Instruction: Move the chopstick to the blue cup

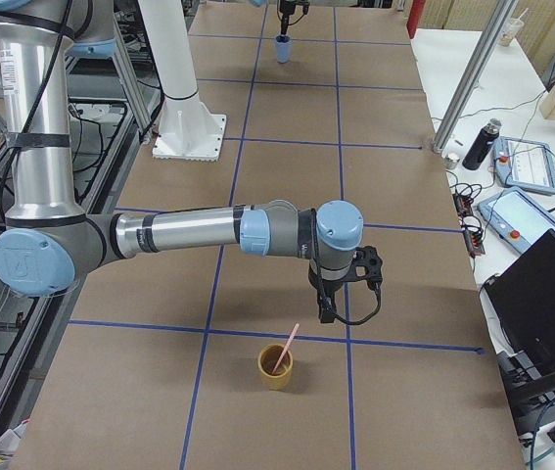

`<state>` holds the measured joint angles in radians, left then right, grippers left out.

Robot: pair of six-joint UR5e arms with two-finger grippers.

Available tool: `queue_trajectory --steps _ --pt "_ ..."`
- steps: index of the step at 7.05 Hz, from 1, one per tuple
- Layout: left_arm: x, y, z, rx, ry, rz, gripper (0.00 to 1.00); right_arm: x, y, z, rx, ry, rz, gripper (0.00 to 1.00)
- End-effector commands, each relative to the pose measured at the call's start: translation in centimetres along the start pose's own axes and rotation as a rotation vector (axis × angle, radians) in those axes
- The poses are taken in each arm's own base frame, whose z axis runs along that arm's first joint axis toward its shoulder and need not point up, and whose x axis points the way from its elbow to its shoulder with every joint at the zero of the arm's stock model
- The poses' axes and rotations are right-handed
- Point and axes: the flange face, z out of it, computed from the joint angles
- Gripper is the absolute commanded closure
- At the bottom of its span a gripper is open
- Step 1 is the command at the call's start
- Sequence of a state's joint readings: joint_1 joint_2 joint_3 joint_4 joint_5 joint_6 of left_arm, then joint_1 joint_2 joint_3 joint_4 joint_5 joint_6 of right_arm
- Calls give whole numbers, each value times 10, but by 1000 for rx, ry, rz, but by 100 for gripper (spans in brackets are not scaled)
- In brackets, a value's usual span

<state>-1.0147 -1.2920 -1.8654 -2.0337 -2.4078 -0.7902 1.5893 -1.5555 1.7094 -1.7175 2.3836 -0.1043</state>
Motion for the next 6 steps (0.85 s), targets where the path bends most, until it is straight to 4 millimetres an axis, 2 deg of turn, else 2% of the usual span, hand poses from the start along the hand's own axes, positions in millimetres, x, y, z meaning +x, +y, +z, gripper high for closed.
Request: queue_trajectory --steps 1,2,3,6 --pt "27 7 -21 -35 93 -14 100 -2 0 1 -1 -14 -4 0" --pt "41 -7 -31 -17 111 -23 100 -3 1 2 0 -19 -4 0" --pt "81 -41 -52 5 121 -74 100 -3 3 1 2 -19 -8 0" --pt "272 -143 -117 -8 76 -140 100 -3 3 0 4 -12 -18 0"
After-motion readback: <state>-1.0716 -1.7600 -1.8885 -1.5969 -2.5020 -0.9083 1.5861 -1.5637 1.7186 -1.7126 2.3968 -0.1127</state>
